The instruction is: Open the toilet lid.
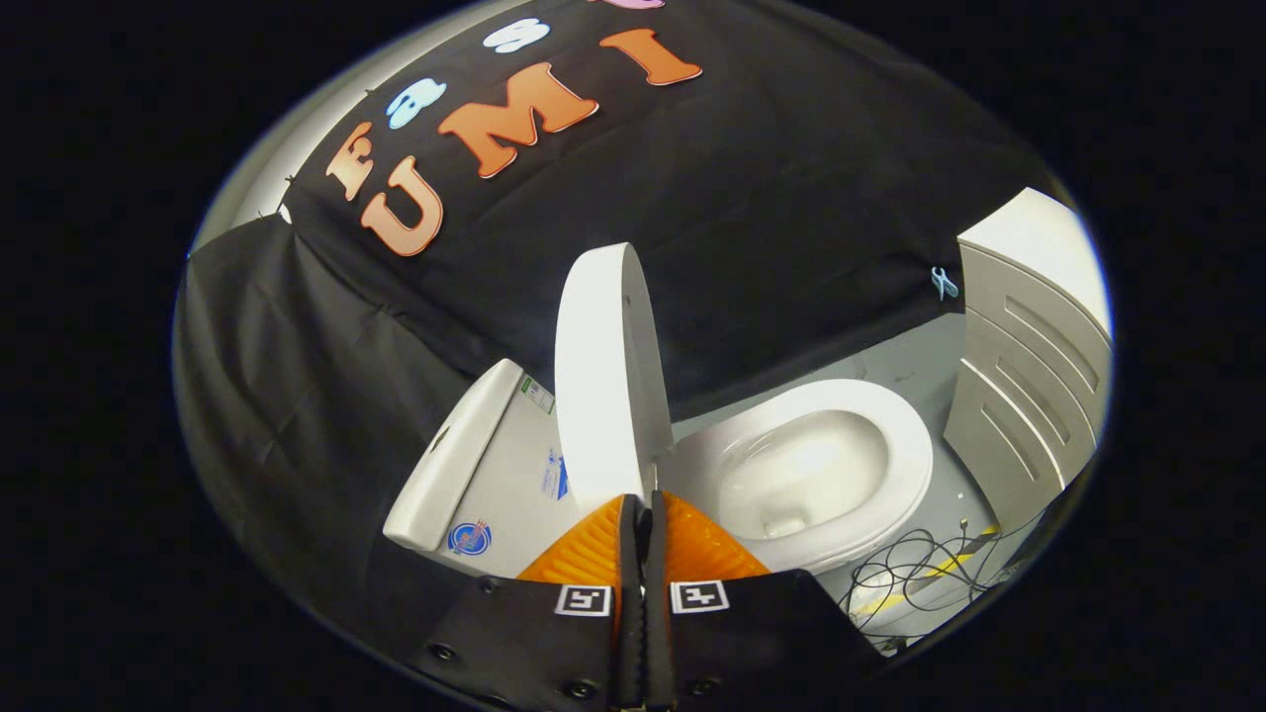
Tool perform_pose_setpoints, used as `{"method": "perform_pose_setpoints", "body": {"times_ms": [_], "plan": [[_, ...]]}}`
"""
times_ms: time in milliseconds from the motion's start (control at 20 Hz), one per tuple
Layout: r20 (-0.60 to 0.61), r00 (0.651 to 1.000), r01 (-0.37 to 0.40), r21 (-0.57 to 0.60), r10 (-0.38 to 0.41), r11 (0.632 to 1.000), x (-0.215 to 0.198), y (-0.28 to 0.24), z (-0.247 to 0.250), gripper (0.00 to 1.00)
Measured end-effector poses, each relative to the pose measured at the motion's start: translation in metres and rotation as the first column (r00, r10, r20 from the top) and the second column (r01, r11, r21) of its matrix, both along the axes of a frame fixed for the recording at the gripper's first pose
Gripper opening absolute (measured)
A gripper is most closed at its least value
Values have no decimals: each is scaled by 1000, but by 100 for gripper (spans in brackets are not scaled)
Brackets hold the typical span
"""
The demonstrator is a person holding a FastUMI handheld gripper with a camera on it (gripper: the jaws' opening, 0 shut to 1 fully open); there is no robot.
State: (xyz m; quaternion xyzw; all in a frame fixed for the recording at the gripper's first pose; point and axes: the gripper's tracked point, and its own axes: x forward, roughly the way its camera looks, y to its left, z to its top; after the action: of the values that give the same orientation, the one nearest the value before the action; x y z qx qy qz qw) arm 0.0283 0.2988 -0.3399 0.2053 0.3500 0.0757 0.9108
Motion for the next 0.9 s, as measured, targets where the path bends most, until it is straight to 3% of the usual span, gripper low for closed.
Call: {"method": "perform_pose_setpoints", "body": {"times_ms": [900], "plan": [[65, 993, -92, -164, 104, 982, 2, 108, 14, 8]]}}
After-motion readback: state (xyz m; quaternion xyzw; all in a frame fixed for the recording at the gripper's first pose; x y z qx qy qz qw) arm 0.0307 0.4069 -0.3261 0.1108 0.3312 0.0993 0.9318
